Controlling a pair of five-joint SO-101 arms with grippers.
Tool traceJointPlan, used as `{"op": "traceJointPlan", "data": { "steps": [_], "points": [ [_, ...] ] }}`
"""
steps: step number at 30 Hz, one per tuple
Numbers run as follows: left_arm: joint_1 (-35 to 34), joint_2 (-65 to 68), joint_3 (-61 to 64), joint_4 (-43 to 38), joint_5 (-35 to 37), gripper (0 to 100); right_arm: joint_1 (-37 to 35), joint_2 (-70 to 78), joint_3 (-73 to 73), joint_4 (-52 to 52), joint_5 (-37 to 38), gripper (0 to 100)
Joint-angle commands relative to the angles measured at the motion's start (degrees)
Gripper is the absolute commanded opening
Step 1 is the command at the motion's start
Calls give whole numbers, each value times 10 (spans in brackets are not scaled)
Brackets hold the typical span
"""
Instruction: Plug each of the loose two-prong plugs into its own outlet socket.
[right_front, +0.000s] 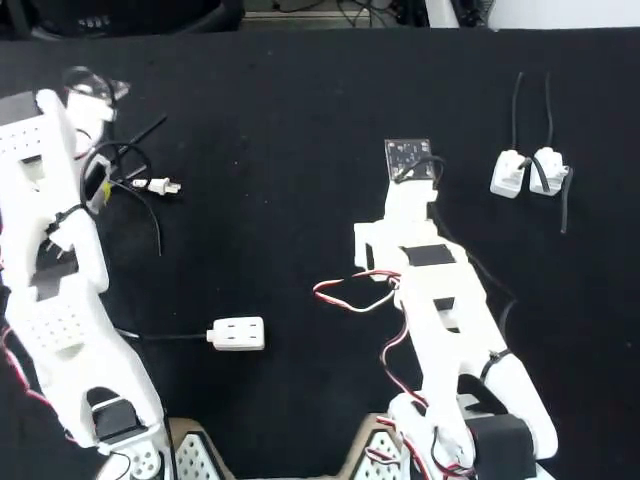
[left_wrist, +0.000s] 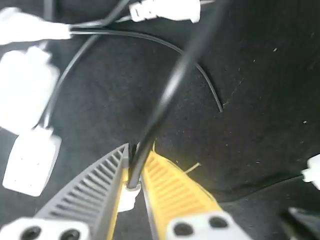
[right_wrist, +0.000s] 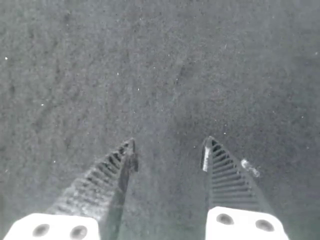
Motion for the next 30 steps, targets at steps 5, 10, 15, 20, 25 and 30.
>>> {"op": "traceJointPlan", "data": {
  "steps": [5, 10, 15, 20, 25, 30],
  "points": [
    [49, -188, 115, 9, 62, 30, 23, -38, -53, 58, -5, 204],
    [153, -311, 244, 0, 93, 30, 26, -123, -101, 180, -1, 204],
    [259, -408, 336, -71, 131, 30, 58, -231, -112, 240, 2, 204],
    [298, -469, 402, -117, 134, 33, 88, -287, -81, 244, 55, 204],
    [274, -528, 393, -96, 129, 76, 64, -289, -78, 233, 73, 204],
    [171, -565, 400, -81, 128, 242, -33, -287, -75, 238, 166, 204]
  ]
}}
